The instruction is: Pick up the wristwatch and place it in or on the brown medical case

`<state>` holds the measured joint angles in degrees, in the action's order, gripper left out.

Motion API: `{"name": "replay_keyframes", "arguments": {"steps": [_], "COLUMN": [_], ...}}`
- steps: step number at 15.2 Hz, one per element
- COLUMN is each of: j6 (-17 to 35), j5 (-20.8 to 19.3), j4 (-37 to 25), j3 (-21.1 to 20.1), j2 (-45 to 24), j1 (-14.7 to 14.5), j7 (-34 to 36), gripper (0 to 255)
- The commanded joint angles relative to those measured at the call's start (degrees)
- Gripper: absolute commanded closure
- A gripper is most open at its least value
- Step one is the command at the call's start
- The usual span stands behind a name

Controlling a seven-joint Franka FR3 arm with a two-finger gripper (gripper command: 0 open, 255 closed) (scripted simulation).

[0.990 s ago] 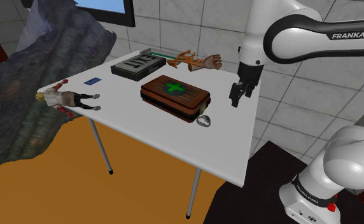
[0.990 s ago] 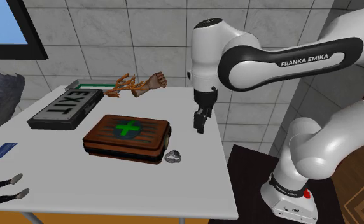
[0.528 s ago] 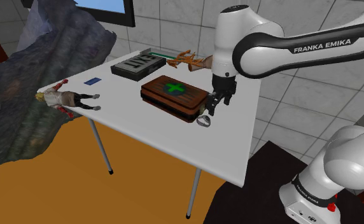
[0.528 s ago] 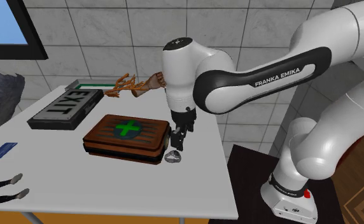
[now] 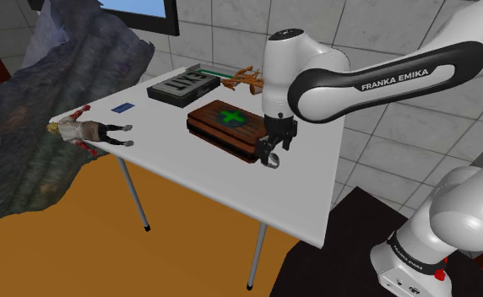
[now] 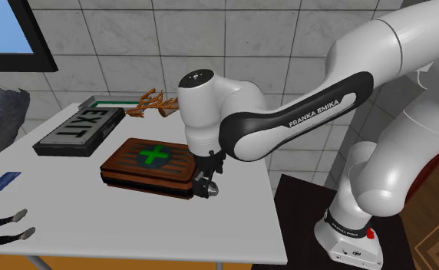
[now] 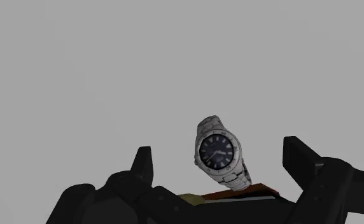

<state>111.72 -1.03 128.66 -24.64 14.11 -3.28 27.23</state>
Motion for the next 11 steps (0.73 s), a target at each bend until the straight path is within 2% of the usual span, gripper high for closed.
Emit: {"name": "replay_keyframes", "arguments": {"steps": [1,10,11], "j6": [1.67,2.9,2.9], "j5": [-0.22,-0.37,-0.37], "j4": [1.15,2.08,2.08], "j3": [-0.11,-0.15,-0.15], "j2": [-0.54,-0.88,-0.88], "j1": [0.06,0.11,0.11], "j7": [0.23,0.35,0.35], "gripper": [0,0,255]}}
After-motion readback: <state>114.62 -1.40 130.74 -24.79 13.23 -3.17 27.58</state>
